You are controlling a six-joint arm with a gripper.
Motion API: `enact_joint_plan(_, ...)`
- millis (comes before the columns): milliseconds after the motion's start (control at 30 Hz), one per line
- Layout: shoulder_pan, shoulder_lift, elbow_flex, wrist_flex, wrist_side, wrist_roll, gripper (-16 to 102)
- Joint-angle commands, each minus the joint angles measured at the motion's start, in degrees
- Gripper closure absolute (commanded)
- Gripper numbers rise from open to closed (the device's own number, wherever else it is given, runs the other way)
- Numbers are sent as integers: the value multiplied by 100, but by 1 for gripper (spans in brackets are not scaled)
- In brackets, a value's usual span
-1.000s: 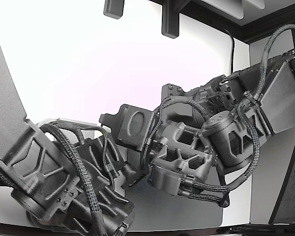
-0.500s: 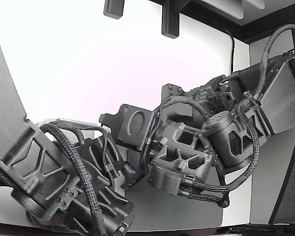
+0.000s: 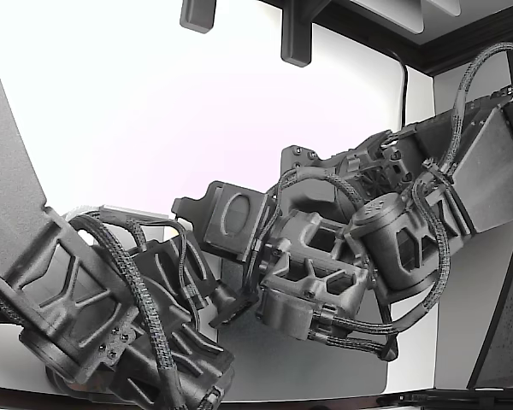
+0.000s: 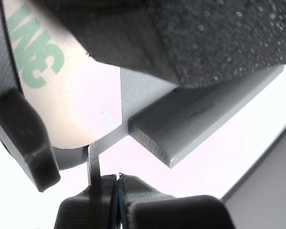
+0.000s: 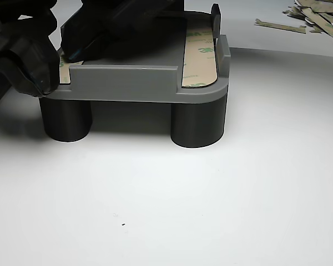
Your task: Peel off protective film from adhesive tape.
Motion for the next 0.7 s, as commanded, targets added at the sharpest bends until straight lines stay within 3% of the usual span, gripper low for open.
enact_joint_plan(0, -35, 88, -193, -18, 18, 9, 97)
enact_joint_plan(667, 18, 62, -281, 53, 9, 53, 97)
